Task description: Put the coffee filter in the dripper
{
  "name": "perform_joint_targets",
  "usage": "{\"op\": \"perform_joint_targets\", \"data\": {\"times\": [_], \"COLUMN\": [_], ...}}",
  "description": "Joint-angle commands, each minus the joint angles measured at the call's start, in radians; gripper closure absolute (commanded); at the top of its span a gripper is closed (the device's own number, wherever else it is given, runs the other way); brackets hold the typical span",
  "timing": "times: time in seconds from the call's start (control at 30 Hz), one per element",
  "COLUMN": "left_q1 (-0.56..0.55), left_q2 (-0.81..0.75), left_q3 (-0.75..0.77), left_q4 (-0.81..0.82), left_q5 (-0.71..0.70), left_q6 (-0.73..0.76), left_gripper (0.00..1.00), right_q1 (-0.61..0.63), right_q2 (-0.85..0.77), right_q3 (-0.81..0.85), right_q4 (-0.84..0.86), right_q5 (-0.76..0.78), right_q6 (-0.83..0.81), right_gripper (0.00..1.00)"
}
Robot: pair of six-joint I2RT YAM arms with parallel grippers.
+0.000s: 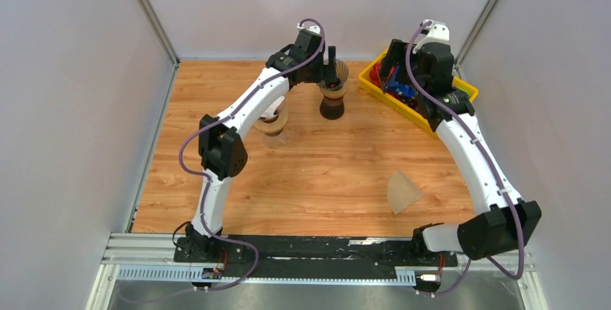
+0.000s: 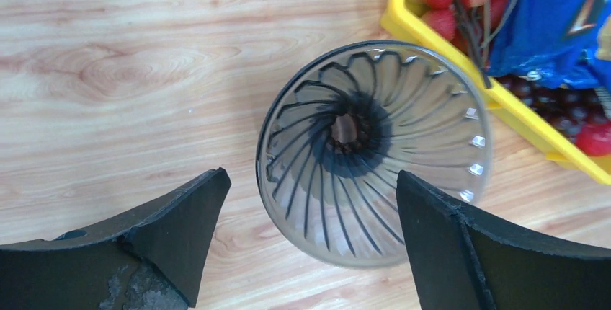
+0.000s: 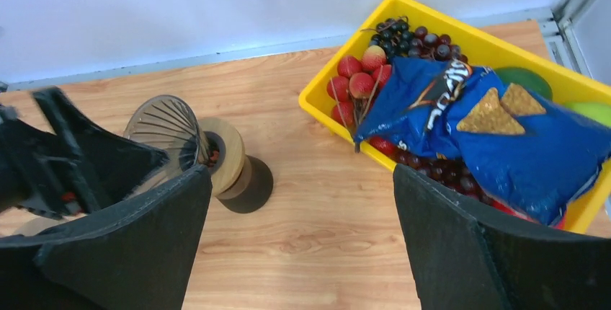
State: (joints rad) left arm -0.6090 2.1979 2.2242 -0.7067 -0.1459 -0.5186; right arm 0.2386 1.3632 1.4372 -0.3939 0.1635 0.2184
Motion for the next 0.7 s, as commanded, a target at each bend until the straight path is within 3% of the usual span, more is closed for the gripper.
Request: {"op": "perform_joint_targets", "data": {"times": [0.0,0.13,0.33,0.53,0.67], "left_q1": [-0.003,-0.003,-0.004,-0.019,-0.047], "left_q2": [-0.138,-0.215,-0.393,-0.676,-0.829], "left_q3": [0.017,-0.054,-0.293,-0.772,-0.994], "left_q4": [0.037,0.077,0.162,0.388,0.517], "left_q5": [0.039,0.065,0.09,0.152,0.227], "left_q6": [0.037,0.056,0.081,0.085,0.075], "left_gripper": [0.01,0.0,0.0,0.0,0.0], "right_q1": [0.0,-0.001,-0.003,-0.002,-0.004], "right_q2": [-0.121,-0.244,-0.482,-0.608,-0.602], "right_q3": [-0.112,-0.294,-0.589,-0.761,-0.857], "right_q4": [0.06,0.059,0.018,-0.157,-0.217], "right_q5": [0.076,0.113,0.115,0.137,0.109], "right_q6": [0.089,0.159,0.312,0.415,0.496], "right_gripper": [0.0,0.0,0.0,0.0,0.0]}}
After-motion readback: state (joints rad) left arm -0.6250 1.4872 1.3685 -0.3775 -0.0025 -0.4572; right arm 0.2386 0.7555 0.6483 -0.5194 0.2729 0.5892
